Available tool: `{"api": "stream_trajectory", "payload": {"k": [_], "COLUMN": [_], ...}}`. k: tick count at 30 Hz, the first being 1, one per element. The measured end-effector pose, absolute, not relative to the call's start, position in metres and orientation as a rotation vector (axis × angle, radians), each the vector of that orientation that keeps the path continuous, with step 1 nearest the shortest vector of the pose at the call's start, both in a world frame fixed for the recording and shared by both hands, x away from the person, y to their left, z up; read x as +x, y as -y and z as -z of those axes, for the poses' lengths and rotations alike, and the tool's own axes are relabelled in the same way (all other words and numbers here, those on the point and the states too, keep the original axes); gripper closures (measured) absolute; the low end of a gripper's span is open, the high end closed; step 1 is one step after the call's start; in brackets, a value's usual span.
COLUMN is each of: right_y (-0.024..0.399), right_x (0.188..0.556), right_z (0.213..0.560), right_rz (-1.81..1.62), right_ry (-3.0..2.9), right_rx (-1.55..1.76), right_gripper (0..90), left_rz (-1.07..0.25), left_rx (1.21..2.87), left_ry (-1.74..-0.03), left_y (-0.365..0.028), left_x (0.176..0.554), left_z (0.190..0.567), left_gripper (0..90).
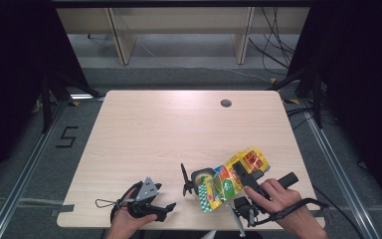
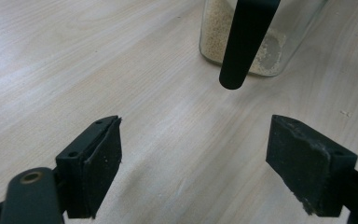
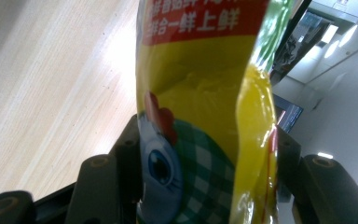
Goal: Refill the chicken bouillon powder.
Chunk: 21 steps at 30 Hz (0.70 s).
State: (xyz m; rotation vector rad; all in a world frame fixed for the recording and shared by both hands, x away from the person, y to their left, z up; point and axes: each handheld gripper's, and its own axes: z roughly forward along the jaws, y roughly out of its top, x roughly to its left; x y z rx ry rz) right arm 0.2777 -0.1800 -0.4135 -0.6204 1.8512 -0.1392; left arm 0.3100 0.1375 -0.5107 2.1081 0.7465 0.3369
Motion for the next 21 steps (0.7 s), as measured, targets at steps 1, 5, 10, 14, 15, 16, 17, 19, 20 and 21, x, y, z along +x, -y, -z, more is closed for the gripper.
{"api": "stream_trajectory", "payload": {"k": [1,5,10,14,15,16,17,19,20,21], "right_y": [0.1803,0.1778,0.1772,0.1780,0.1784,0.1785,0.1804,0.1806,0.1793,0.1793], "right_x": [0.2772,0.2768,0.2763,0.2764,0.2759,0.2761,0.2745,0.2756,0.2767,0.2763], "right_z": [0.4142,0.4141,0.4157,0.4145,0.4140,0.4143,0.4173,0.4174,0.4151,0.4149], "right_rz": [0.142,0.155,0.167,0.144,0.151,0.153,0.160,0.140,0.148,0.148], "right_ry": [-1.853,-1.850,-1.843,-1.856,-1.852,-1.852,-1.867,-1.872,-1.864,-1.862], "right_rx": [-0.615,-0.643,-0.639,-0.631,-0.625,-0.626,-0.572,-0.573,-0.620,-0.618], "right_gripper": [46.2,46.3,46.4,46.4,46.4,46.4,46.4,46.5,46.5,46.5], "left_rz": [-0.334,-0.341,-0.338,-0.333,-0.340,-0.325,-0.326,-0.327,-0.329,-0.335], "left_rx": [2.110,2.106,2.111,2.109,2.118,2.099,2.095,2.093,2.098,2.109], "left_ry": [-0.746,-0.743,-0.746,-0.760,-0.755,-0.767,-0.773,-0.773,-0.764,-0.742], "left_y": [-0.1375,-0.1377,-0.1376,-0.1371,-0.1378,-0.1366,-0.1363,-0.1364,-0.1371,-0.1380], "left_x": [0.3102,0.3101,0.3098,0.3087,0.3095,0.3093,0.3090,0.3084,0.3089,0.3100], "left_z": [0.5107,0.5109,0.5107,0.5109,0.5107,0.5114,0.5119,0.5118,0.5112,0.5104], "left_gripper": [17.6,17.6,17.6,17.6,17.6,17.6,17.6,17.6,17.6,17.6]}}
